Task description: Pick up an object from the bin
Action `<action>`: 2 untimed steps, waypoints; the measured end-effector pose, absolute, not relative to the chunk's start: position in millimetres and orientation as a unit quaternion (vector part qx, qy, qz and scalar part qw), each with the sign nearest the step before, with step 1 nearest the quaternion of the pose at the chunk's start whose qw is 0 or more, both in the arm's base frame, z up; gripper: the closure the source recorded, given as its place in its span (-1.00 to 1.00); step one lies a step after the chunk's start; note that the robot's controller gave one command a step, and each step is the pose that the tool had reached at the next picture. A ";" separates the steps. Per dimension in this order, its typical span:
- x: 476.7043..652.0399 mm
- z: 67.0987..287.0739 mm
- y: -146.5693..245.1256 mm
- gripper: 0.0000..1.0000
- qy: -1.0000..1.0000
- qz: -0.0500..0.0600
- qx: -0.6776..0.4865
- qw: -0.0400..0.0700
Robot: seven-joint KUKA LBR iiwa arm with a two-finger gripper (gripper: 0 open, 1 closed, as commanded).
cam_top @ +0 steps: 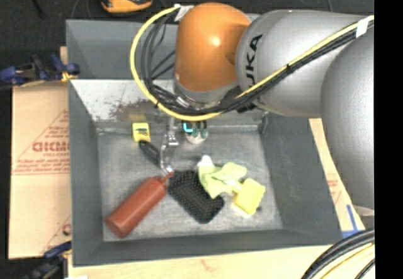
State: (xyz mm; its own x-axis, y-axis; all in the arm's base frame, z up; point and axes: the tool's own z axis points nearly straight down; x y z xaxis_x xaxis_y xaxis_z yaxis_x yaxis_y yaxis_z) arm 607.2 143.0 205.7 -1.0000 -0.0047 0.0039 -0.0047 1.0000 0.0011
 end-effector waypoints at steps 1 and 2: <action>609.0 210.3 142.5 -1.00 -1.000 -0.001 0.001 -0.002; 618.7 171.0 148.5 -1.00 -1.000 -0.002 -0.009 -0.007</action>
Offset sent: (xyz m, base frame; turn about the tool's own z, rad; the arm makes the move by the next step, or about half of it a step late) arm 0.0228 0.0189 -0.1331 0.0687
